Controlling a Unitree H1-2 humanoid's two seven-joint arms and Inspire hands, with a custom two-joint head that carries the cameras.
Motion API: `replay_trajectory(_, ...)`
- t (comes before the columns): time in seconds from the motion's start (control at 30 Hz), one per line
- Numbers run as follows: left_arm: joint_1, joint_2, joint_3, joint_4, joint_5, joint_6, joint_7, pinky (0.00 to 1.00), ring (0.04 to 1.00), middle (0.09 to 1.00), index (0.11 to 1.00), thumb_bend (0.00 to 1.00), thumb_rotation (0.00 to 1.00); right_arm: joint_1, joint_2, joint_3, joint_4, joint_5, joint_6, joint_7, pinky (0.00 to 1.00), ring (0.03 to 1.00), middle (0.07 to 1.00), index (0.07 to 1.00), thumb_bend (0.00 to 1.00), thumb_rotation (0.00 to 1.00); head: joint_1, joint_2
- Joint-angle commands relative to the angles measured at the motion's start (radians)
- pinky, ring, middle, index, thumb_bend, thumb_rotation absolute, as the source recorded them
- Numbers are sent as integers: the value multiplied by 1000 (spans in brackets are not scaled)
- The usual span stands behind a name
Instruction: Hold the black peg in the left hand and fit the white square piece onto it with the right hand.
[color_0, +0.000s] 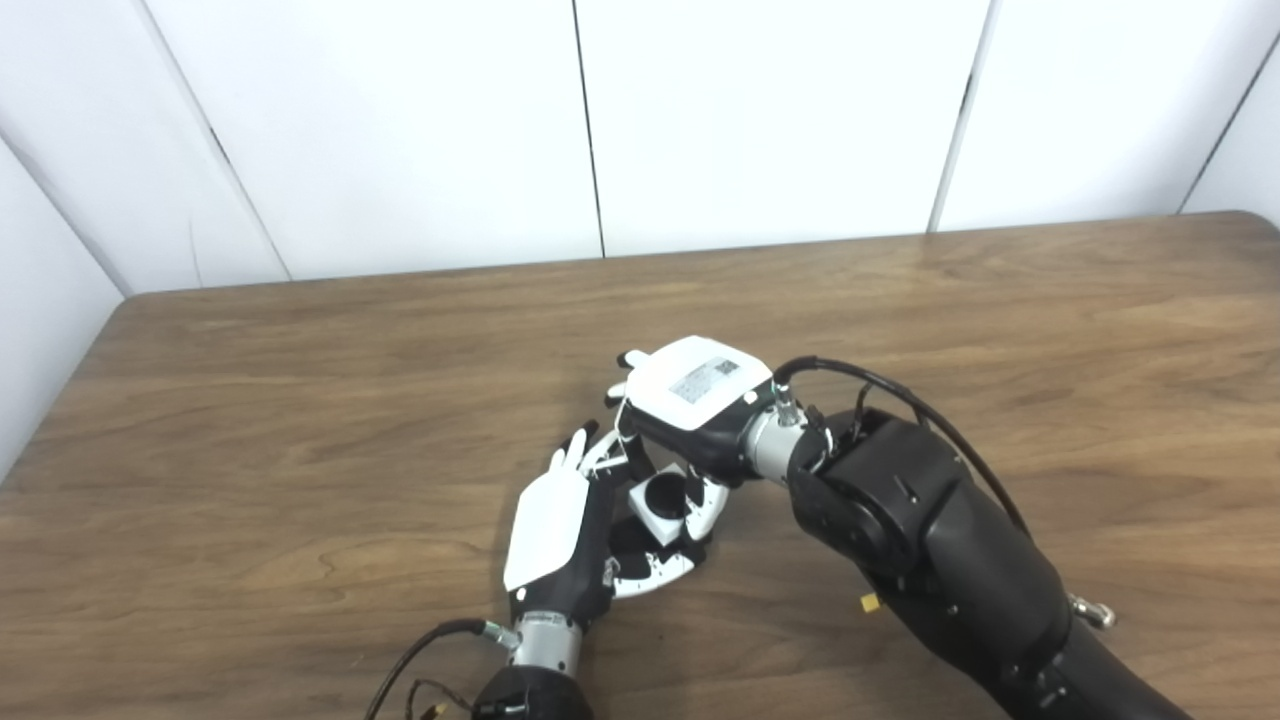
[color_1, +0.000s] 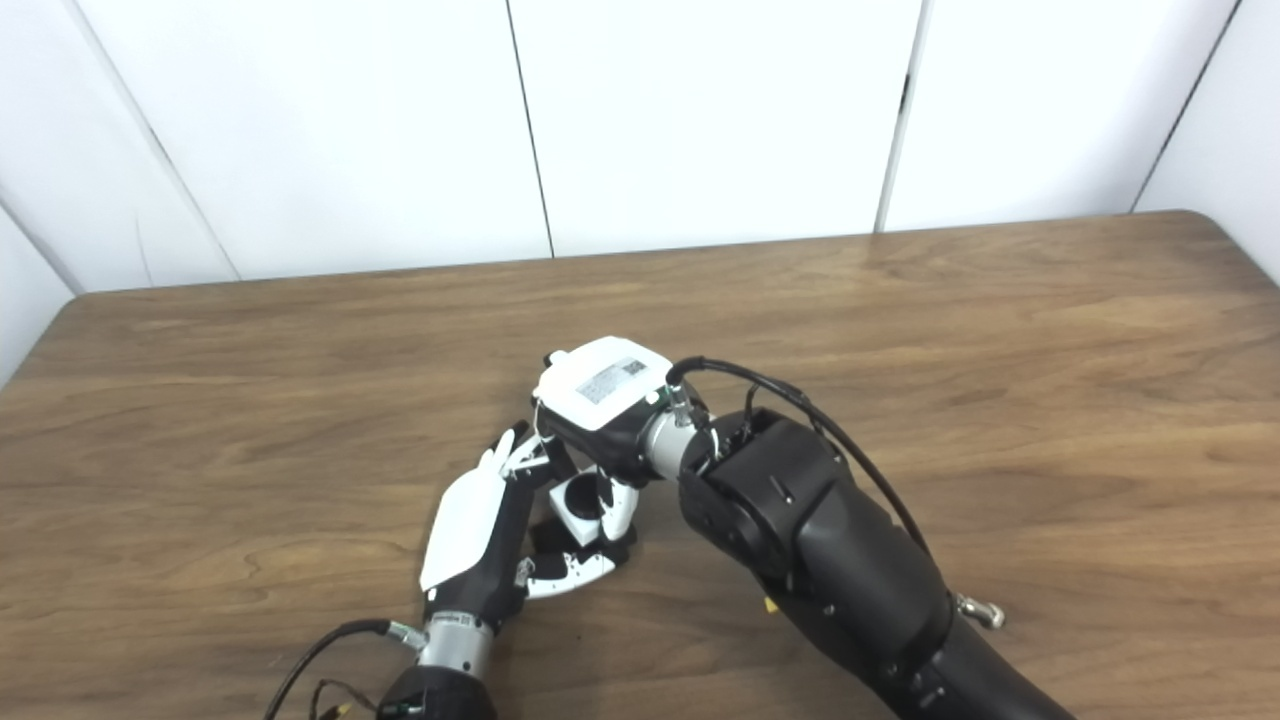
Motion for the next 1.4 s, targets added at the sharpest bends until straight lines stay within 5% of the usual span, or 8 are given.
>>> replay_trajectory(0.0, 9, -11, -6, 21, 28, 52, -24, 1000, 1000, 897, 491, 524, 69, -19, -6, -12, -13, 8, -24, 17, 750, 1000, 908, 485, 525, 141, 0, 0)
replay_trajectory(0.2, 10, -12, -3, 21, 36, 52, -16, 1000, 1000, 892, 493, 523, 73, -27, -12, -19, -9, 13, -29, 19, 741, 1000, 907, 486, 525, 144, 0, -2)
replay_trajectory(0.27, 11, -14, -2, 22, 39, 49, -7, 1000, 1000, 890, 580, 752, 149, -27, -12, -23, -7, 18, -30, 15, 741, 1000, 905, 486, 525, 144, 1, -2)
replay_trajectory(0.37, 14, -18, 1, 19, 44, 46, 4, 1000, 997, 889, 618, 836, 180, -28, -14, -26, -6, 23, -37, 6, 733, 991, 898, 485, 525, 146, 2, -3)
replay_trajectory(1.37, 8, -11, 4, -22, 48, 73, -26, 1000, 1000, 918, 712, 915, 292, -62, 12, -97, -27, 44, -25, 56, 729, 1000, 919, 484, 525, 152, 11, -13)
